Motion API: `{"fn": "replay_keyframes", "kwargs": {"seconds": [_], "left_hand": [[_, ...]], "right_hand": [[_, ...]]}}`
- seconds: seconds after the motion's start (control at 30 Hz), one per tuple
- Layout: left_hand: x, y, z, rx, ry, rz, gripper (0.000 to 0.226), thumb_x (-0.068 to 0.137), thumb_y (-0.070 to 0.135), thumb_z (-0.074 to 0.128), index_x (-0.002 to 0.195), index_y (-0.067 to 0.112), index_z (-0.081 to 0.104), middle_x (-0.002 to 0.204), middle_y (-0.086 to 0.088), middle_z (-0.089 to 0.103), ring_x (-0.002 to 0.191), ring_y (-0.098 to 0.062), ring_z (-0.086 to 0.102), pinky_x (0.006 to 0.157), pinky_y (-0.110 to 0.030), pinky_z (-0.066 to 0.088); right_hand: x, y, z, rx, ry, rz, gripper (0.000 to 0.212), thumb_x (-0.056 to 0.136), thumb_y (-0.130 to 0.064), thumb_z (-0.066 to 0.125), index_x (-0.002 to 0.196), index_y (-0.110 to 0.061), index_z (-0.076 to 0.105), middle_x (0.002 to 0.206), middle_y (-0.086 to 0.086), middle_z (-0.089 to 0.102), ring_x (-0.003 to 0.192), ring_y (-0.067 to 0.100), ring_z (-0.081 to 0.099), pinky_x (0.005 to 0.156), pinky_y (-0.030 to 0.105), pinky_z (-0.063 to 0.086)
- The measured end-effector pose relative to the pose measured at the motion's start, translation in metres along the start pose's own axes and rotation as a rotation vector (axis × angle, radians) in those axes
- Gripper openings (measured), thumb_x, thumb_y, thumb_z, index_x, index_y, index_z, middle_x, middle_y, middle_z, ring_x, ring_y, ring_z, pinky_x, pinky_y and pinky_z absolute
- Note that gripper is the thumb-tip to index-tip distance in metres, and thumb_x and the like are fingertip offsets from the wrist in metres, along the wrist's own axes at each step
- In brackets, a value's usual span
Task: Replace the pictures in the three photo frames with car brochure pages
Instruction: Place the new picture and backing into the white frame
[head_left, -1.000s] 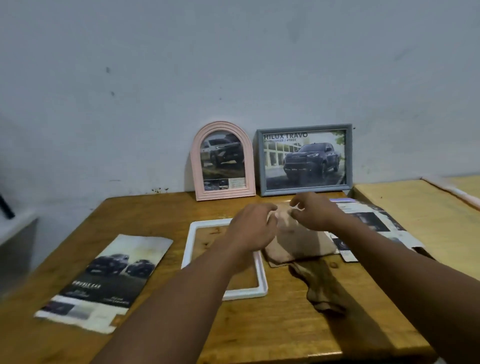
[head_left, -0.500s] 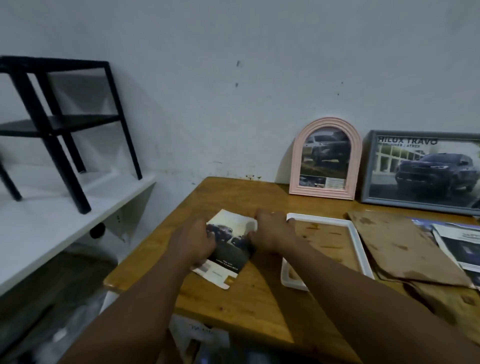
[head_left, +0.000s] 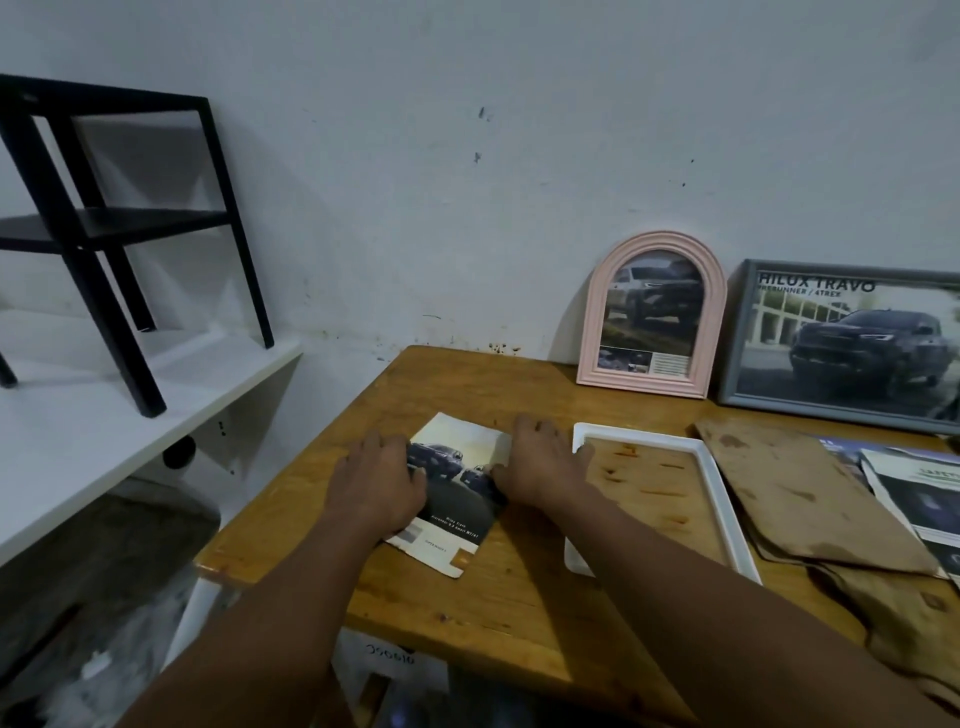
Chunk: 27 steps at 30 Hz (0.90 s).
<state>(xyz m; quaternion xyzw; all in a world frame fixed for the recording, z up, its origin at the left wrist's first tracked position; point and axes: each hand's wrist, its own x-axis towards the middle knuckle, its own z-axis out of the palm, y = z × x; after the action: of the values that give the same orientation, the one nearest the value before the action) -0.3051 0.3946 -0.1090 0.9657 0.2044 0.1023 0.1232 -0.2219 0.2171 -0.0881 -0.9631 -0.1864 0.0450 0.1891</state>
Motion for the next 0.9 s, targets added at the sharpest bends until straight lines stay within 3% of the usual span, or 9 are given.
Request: {"fn": "replay_keyframes", "kwargs": {"seconds": [0.13,0.27,0.33,0.43,0.53,0.63,0.77,0.9], "left_hand": [[0.001,-0.002,0.000,-0.074,0.049,-0.025,0.044,0.094,0.038,0.065,0.133,0.022,0.054,0.131,-0.008,0.053,0.118,-0.025,0.052,0.096,-0.039,0.049],[0.004,0.005,-0.002,-0.270,0.152,-0.001,0.036,0.095,0.014,0.066,0.130,0.022,0.057,0.127,-0.005,0.055,0.097,-0.012,0.051,0.073,-0.021,0.043],[0.004,0.011,-0.005,-0.357,0.226,0.014,0.034,0.098,0.008,0.060,0.127,0.025,0.058,0.125,-0.004,0.052,0.096,-0.011,0.051,0.068,-0.018,0.041],[0.004,0.023,-0.013,-0.471,0.357,0.076,0.028,0.100,0.008,0.053,0.117,0.028,0.060,0.118,-0.002,0.050,0.099,-0.017,0.057,0.073,-0.023,0.046],[0.006,0.044,-0.022,-0.535,0.449,0.089,0.025,0.101,0.008,0.054,0.113,0.027,0.064,0.116,-0.001,0.051,0.103,-0.018,0.057,0.067,-0.009,0.036],[0.008,0.074,-0.031,-0.622,0.531,0.111,0.025,0.100,0.005,0.054,0.111,0.022,0.068,0.117,-0.004,0.055,0.107,-0.018,0.057,0.067,-0.004,0.039],[0.004,0.118,-0.051,-0.740,0.611,0.180,0.026,0.100,0.002,0.054,0.117,0.017,0.066,0.116,-0.006,0.060,0.101,-0.011,0.057,0.072,0.005,0.038],[0.004,0.152,-0.068,-0.862,0.613,0.197,0.029,0.099,0.002,0.056,0.123,0.017,0.063,0.115,-0.003,0.061,0.098,-0.009,0.057,0.070,0.005,0.039]], "right_hand": [[0.002,0.003,0.001,-0.039,0.020,-0.012,0.069,0.086,-0.046,0.069,0.143,-0.022,0.037,0.149,0.009,0.043,0.138,0.033,0.037,0.113,0.062,0.016],[0.002,0.004,0.000,0.035,0.048,-0.005,0.065,0.084,-0.042,0.072,0.138,-0.022,0.041,0.141,0.006,0.051,0.134,0.030,0.043,0.113,0.061,0.019],[0.001,0.007,0.000,0.098,0.065,-0.002,0.063,0.085,-0.043,0.070,0.137,-0.023,0.041,0.141,0.005,0.052,0.133,0.029,0.044,0.112,0.061,0.020],[-0.003,0.013,-0.007,0.227,0.126,0.018,0.057,0.087,-0.044,0.066,0.135,-0.026,0.041,0.136,0.004,0.054,0.126,0.028,0.048,0.106,0.054,0.027],[-0.002,0.021,-0.020,0.408,0.069,0.066,0.054,0.088,-0.047,0.067,0.132,-0.027,0.043,0.127,0.002,0.059,0.116,0.024,0.055,0.099,0.048,0.040],[-0.005,0.028,-0.037,0.639,-0.003,0.105,0.054,0.089,-0.047,0.067,0.133,-0.026,0.045,0.124,0.003,0.059,0.106,0.020,0.059,0.088,0.042,0.053],[-0.010,0.039,-0.061,0.809,-0.010,0.134,0.038,0.094,-0.051,0.057,0.120,-0.025,0.051,0.113,0.000,0.056,0.094,0.014,0.055,0.076,0.031,0.049],[-0.018,0.061,-0.080,1.050,-0.144,0.232,0.046,0.090,-0.056,0.060,0.121,-0.023,0.058,0.115,0.008,0.067,0.104,0.029,0.064,0.086,0.043,0.058]]}}
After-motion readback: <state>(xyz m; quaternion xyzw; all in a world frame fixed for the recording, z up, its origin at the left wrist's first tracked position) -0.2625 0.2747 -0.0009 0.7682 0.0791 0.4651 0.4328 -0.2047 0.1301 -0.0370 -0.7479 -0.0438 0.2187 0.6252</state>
